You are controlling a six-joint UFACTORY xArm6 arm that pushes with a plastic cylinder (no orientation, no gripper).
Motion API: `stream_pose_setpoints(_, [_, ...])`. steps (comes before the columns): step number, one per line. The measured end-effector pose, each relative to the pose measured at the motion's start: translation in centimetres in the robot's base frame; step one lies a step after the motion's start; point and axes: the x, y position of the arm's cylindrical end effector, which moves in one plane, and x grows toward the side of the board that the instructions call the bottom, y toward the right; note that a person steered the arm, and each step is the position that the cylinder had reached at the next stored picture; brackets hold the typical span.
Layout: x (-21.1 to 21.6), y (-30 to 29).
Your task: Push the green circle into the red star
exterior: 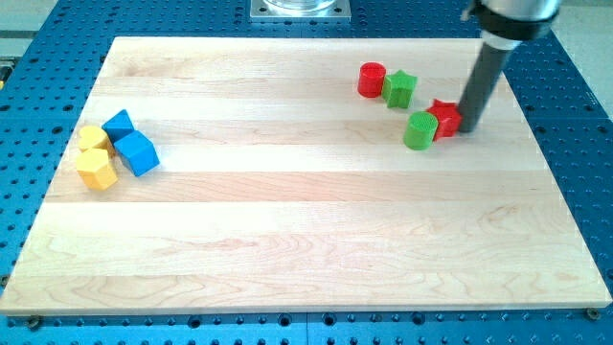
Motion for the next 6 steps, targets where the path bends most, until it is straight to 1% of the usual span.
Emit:
stream_pose_setpoints(2, [0.1,-14.8])
stream_pose_setpoints(3, [0.5,-13.7])
stream_pose_setpoints(4, [2.8,-7.1])
stream_pose_setpoints(5, [7.0,-11.8])
stream_pose_setpoints(6, [5.5,-16.4])
